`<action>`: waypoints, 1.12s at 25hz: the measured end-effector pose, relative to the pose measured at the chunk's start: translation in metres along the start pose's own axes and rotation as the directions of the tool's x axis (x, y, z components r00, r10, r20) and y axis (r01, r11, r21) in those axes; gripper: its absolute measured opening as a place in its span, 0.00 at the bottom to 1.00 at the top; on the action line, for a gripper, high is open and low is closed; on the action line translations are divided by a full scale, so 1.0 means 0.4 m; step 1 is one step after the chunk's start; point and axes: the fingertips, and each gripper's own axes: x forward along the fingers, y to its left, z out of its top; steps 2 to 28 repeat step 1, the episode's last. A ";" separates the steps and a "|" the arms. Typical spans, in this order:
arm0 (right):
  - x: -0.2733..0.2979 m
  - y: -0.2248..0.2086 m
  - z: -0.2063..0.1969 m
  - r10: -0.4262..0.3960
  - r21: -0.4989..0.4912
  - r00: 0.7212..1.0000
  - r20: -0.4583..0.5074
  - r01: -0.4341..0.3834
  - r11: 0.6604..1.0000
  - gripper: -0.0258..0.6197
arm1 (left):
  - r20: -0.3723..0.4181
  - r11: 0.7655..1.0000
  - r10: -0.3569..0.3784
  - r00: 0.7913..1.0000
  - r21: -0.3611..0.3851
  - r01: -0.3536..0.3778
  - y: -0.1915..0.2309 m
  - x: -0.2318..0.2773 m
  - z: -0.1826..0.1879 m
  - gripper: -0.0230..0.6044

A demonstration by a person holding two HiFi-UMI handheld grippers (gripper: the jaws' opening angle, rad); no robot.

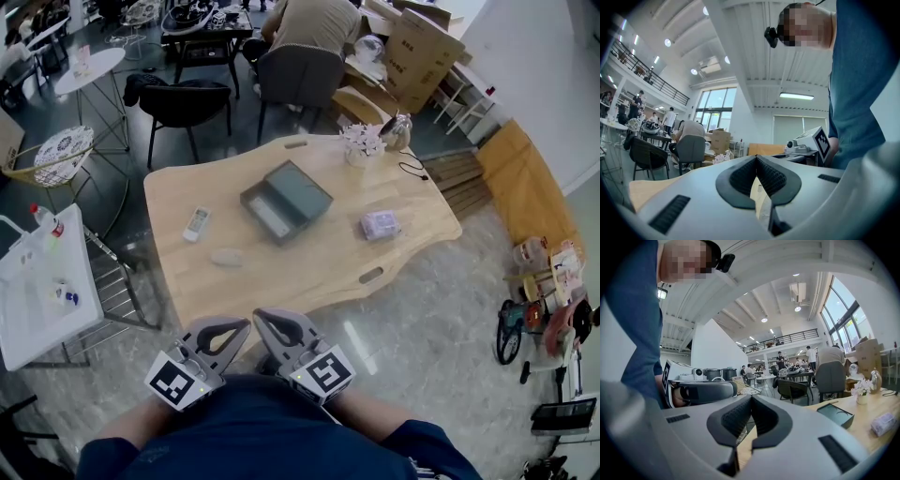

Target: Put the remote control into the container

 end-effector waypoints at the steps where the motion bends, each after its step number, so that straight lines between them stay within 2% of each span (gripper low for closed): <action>1: 0.000 -0.001 0.003 0.000 -0.004 1.000 -0.001 0.000 1.000 0.07 | 0.001 1.000 0.001 1.000 -0.002 -0.001 0.000 0.000 0.000 0.09; 28: 0.000 -0.001 0.003 0.000 -0.004 1.000 -0.001 0.000 1.000 0.07 | 0.001 1.000 0.001 1.000 -0.002 -0.001 0.000 0.000 0.000 0.09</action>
